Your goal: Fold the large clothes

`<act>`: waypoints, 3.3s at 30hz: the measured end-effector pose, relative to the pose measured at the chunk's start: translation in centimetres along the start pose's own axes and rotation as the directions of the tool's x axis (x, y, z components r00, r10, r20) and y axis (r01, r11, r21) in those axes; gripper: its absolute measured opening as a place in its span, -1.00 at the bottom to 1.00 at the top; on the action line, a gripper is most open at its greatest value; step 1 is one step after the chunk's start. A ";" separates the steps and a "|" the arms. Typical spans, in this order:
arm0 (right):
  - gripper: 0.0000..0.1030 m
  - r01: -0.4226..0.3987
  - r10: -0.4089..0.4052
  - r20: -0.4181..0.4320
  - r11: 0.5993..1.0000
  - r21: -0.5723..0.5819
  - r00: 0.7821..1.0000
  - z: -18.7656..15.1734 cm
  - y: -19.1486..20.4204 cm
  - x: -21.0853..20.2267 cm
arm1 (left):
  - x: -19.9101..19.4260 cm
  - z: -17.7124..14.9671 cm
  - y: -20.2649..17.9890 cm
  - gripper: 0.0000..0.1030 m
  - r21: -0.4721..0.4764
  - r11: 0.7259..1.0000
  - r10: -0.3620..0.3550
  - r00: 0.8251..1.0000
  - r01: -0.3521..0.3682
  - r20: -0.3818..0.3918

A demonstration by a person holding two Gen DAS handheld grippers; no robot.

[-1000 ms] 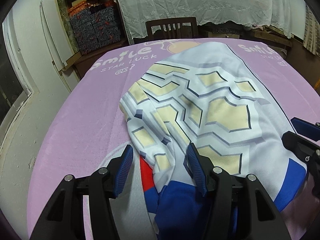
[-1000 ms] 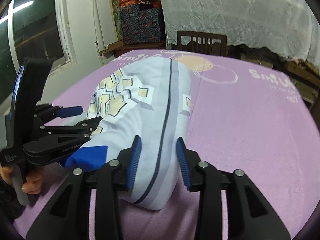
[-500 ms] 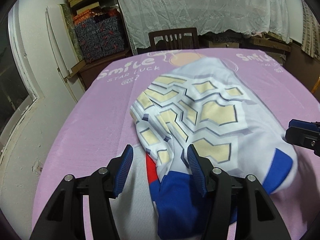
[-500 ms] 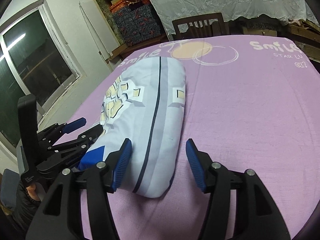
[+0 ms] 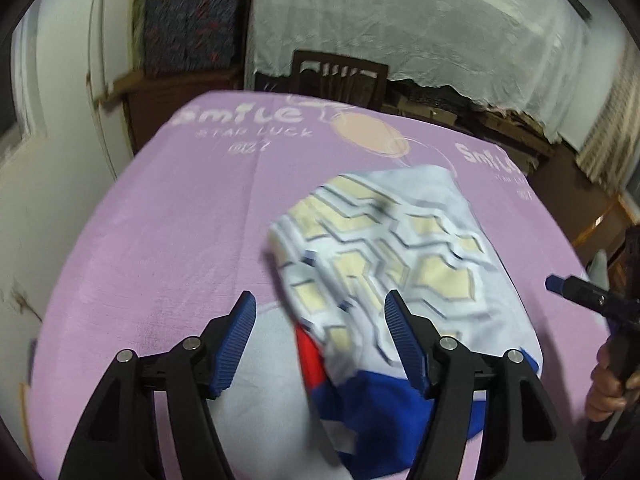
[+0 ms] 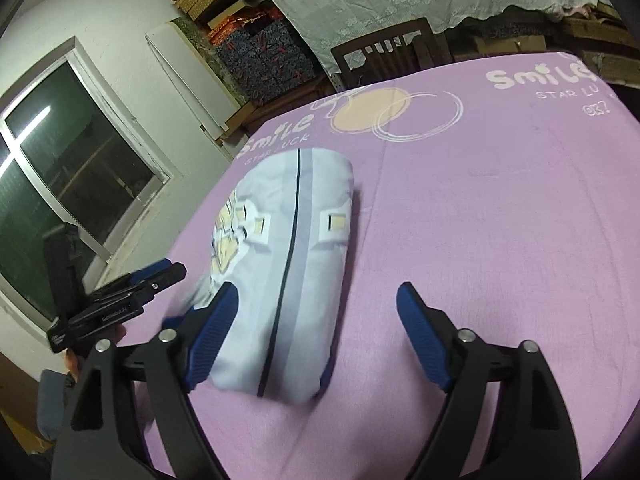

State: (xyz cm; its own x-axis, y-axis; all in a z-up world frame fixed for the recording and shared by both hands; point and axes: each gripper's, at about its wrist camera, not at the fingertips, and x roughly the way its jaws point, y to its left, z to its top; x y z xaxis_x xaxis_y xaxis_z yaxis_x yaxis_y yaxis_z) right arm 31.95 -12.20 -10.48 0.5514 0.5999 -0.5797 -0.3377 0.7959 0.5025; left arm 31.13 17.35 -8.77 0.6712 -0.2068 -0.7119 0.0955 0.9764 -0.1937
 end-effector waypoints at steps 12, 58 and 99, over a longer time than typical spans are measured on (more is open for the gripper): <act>0.60 -0.075 0.086 -0.110 0.992 0.099 0.990 2.4 -1.5 5.1 | 5.7 -0.1 2.1 0.32 -0.149 0.966 -0.233 0.958 0.209 -0.165; -0.14 -0.477 0.487 0.022 0.844 0.247 0.873 2.7 3.6 0.7 | -6.8 1.3 -6.5 0.25 0.011 0.951 -0.310 0.947 0.310 0.089; -0.14 -0.445 0.327 0.306 0.723 0.529 0.894 -18.2 -14.9 -20.5 | 0.3 -11.4 -32.1 0.25 0.306 0.869 -0.334 0.917 0.389 -0.219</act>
State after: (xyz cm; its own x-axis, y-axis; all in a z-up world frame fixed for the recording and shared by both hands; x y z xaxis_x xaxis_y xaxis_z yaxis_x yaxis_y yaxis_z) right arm 11.80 -34.89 -17.75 0.6161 0.7716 -0.1583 -0.0854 0.2652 0.9604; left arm 19.88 -14.78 -10.52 0.4222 -0.5290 -0.7361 0.5692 0.7867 -0.2389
